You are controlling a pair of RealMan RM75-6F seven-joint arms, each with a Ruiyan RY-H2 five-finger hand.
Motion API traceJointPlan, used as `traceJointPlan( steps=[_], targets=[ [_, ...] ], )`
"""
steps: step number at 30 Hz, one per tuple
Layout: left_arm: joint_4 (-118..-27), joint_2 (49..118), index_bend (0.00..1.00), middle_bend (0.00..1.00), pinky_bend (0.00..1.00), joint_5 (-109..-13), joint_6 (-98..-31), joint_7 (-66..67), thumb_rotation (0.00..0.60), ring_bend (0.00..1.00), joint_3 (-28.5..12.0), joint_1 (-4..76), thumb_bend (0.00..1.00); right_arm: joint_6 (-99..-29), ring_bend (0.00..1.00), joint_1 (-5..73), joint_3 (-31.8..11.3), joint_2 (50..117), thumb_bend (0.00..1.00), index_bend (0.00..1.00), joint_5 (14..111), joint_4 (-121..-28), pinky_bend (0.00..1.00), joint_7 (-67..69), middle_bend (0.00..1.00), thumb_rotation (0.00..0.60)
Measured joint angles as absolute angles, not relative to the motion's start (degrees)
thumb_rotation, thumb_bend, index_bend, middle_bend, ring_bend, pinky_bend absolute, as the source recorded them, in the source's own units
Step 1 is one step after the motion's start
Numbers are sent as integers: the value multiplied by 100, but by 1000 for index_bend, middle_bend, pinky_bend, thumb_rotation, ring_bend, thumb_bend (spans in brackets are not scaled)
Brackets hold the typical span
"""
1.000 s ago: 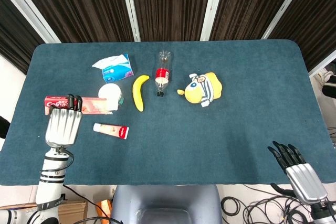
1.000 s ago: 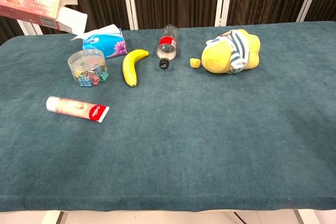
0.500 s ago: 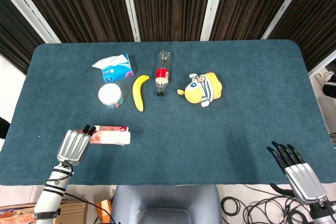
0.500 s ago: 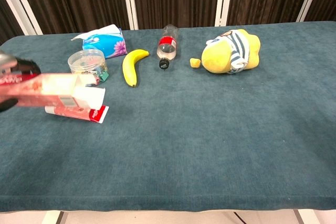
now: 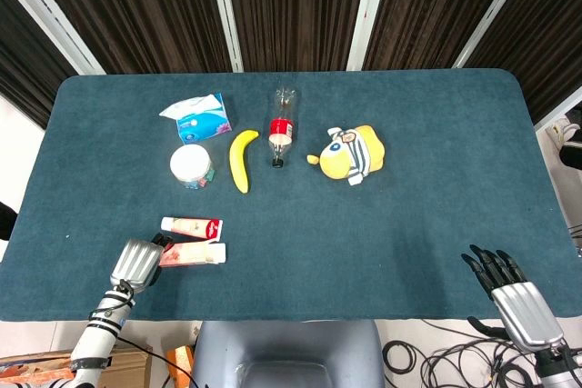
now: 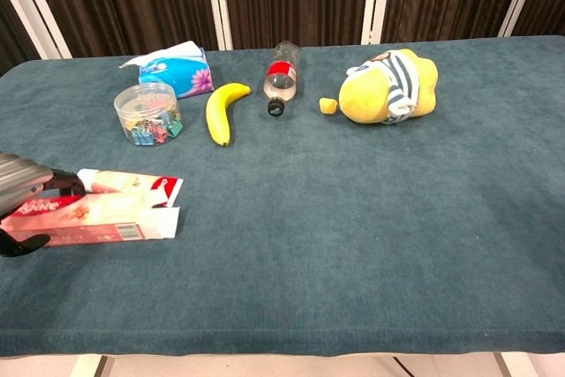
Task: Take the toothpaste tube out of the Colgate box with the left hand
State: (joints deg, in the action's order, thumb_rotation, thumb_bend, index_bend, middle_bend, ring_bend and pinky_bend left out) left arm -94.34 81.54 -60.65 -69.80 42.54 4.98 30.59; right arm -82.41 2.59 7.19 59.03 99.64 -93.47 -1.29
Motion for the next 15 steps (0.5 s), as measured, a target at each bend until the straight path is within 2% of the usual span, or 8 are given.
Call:
traceJointPlan(
  steps=[3, 7, 9, 11, 13, 15],
  targets=[
    [-9486, 8079, 140, 156, 866, -6126, -7002, 4243, 600, 498, 488, 3018, 304, -8228, 46, 260, 723, 5906, 95, 30, 9958, -9355, 67, -149, 0, 600],
    [-9605, 7938, 25, 33, 753, -6396, -7156, 4128, 600, 320, 509, 2917, 265, -8230, 46, 256, 714, 5916, 95, 30, 9939, -9359, 67, -172, 0, 600],
    [-9718, 7807, 2, 1, 644, -6582, -7197, 3957, 600, 225, 540, 2865, 250, -8230, 46, 256, 712, 5918, 95, 30, 9936, -9360, 67, -179, 0, 600],
    [-9824, 7654, 0, 0, 377, -6765, -7217, 3641, 600, 100, 581, 2814, 246, -8234, 46, 255, 709, 5918, 95, 30, 9931, -9360, 67, -180, 0, 600],
    [-9896, 7501, 0, 0, 265, -7014, -7258, 3235, 600, 29, 634, 2755, 246, -8260, 46, 250, 702, 5924, 95, 30, 9934, -9359, 67, -172, 0, 600],
    [-9934, 7317, 0, 0, 252, -7435, -7387, 2630, 600, 8, 726, 2643, 247, -8307, 46, 239, 696, 5929, 95, 30, 9946, -9355, 67, -149, 0, 600]
  ],
)
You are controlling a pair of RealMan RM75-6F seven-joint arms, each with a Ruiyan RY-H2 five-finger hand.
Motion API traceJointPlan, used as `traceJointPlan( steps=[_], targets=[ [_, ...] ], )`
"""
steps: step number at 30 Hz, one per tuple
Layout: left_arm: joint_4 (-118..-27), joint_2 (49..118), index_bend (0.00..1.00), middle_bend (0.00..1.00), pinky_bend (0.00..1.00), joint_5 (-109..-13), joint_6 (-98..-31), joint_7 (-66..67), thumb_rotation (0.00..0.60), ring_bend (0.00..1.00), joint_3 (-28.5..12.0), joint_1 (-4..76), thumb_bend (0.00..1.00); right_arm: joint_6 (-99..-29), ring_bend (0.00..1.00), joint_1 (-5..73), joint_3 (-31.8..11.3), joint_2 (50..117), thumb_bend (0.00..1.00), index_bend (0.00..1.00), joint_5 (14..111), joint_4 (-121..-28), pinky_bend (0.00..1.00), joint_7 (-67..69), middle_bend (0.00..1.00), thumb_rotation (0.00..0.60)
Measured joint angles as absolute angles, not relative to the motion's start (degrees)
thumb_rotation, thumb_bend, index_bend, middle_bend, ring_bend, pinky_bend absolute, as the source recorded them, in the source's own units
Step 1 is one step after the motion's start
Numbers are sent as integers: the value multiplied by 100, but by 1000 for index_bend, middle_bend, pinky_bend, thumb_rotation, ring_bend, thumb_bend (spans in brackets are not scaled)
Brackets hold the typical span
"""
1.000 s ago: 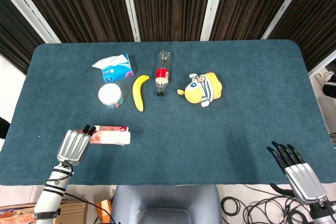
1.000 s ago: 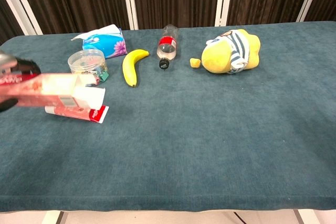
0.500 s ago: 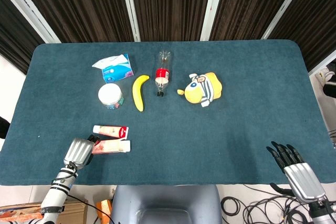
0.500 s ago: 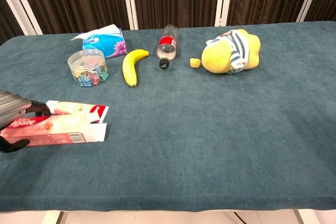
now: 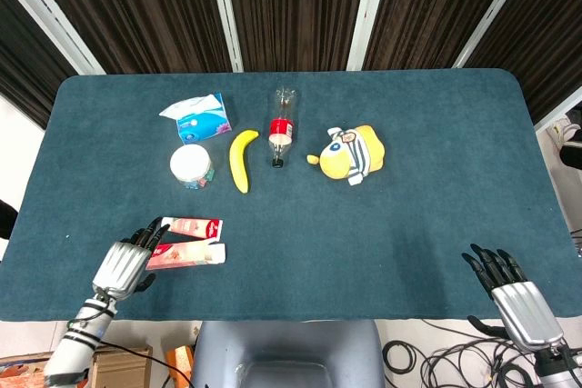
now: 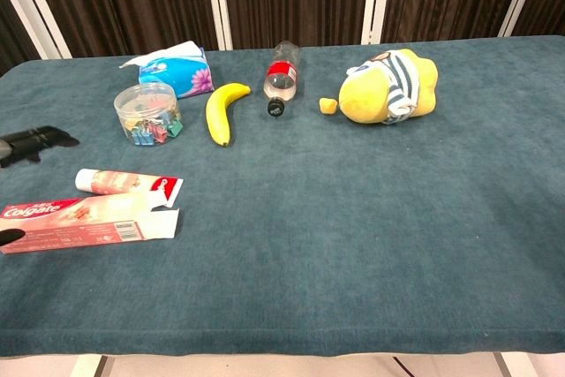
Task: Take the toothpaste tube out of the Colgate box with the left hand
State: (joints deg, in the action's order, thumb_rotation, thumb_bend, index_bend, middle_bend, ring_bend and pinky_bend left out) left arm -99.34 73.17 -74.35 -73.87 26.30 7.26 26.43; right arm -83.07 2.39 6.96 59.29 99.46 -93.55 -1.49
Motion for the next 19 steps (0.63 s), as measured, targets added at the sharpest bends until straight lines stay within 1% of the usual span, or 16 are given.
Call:
traceJointPlan(
  steps=[3, 6, 8, 10, 13, 19],
  targets=[
    [-9824, 7097, 0, 0, 221, -8264, -7799, 1752, 600, 0, 905, 2384, 258, -8448, 46, 203, 674, 5947, 95, 30, 9972, -9336, 67, -94, 0, 600],
    [-9419, 6999, 0, 0, 204, -9079, -8484, 1279, 600, 0, 1045, 1999, 286, -8650, 46, 145, 636, 5994, 95, 30, 10005, -9290, 67, -56, 0, 600],
    [-9012, 6994, 0, 0, 200, -9381, -8973, 1108, 600, 0, 1104, 1670, 299, -8769, 46, 99, 611, 6037, 96, 30, 10029, -9250, 67, -38, 0, 600],
    [-8709, 6975, 0, 0, 203, -9454, -9242, 921, 600, 0, 1141, 1389, 298, -8844, 46, 64, 583, 6087, 95, 30, 10039, -9211, 67, -40, 0, 600],
    [-8571, 6956, 0, 0, 209, -9382, -9363, 698, 600, 0, 1103, 1170, 299, -8885, 46, 37, 549, 6146, 95, 30, 10023, -9193, 67, -105, 0, 600],
    [-8669, 6968, 0, 0, 211, -9375, -9401, 1028, 600, 0, 987, 997, 302, -8902, 46, 16, 554, 6170, 95, 30, 10046, -9165, 67, -126, 0, 600]
  ],
)
